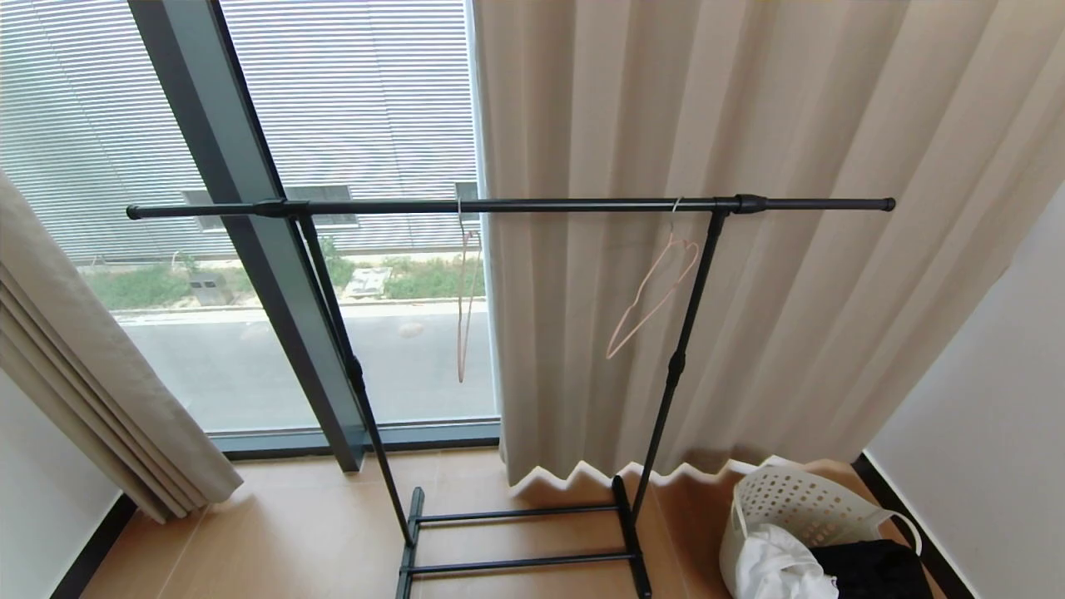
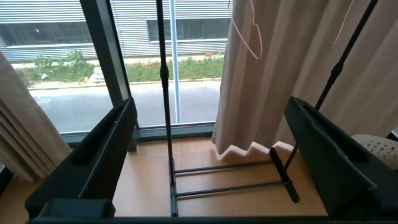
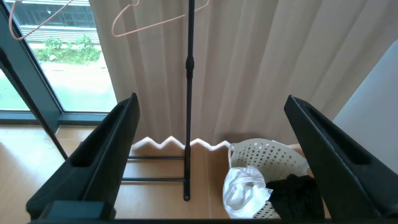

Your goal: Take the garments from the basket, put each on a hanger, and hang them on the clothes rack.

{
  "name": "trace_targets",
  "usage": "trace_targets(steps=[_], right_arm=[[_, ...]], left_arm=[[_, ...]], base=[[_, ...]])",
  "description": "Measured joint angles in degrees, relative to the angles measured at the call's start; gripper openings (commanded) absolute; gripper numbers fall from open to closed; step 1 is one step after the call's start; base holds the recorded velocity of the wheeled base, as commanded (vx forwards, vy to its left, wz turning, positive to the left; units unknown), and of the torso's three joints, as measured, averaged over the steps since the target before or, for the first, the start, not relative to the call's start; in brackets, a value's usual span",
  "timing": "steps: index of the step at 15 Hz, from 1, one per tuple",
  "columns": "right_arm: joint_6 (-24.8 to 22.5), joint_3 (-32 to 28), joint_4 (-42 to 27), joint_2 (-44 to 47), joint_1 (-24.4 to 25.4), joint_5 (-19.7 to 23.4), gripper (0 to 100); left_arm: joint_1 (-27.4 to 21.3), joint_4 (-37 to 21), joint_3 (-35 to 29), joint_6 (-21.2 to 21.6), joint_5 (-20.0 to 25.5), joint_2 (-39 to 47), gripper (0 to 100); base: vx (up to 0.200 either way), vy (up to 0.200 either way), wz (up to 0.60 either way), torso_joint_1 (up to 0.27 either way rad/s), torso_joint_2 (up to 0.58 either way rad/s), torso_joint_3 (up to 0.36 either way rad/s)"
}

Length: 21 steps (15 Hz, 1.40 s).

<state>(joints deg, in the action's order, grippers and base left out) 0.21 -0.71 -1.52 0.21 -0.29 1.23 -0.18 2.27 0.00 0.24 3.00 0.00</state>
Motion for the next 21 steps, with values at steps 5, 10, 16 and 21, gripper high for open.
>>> trace_targets(steps=[5,10,16,21], right_arm=[[-0.05,0.0,0.02,0.0,0.02,0.07,100],[-2.94,-0.06,-0.35,0.0,0.05,4.9,100],[-3.07,-0.09,-0.33,0.0,0.02,5.34,100],[-3.05,-0.09,-0.33,0.0,0.02,5.39,100]], left_arm=[[0.0,0.0,0.0,0.0,0.0,0.0,100],[-0.06,-0.17,0.0,0.29,0.5,0.0,100],[-0.09,-0.16,0.0,-0.15,0.61,0.0,100],[-0.09,-0.27,0.0,-0.2,0.61,0.0,100]], base=[[0.0,0.0,0.0,0.0,0.0,0.0],[0.0,0.0,0.0,0.0,0.0,0.0],[0.0,0.0,0.0,0.0,0.0,0.0],[0.0,0.0,0.0,0.0,0.0,0.0]])
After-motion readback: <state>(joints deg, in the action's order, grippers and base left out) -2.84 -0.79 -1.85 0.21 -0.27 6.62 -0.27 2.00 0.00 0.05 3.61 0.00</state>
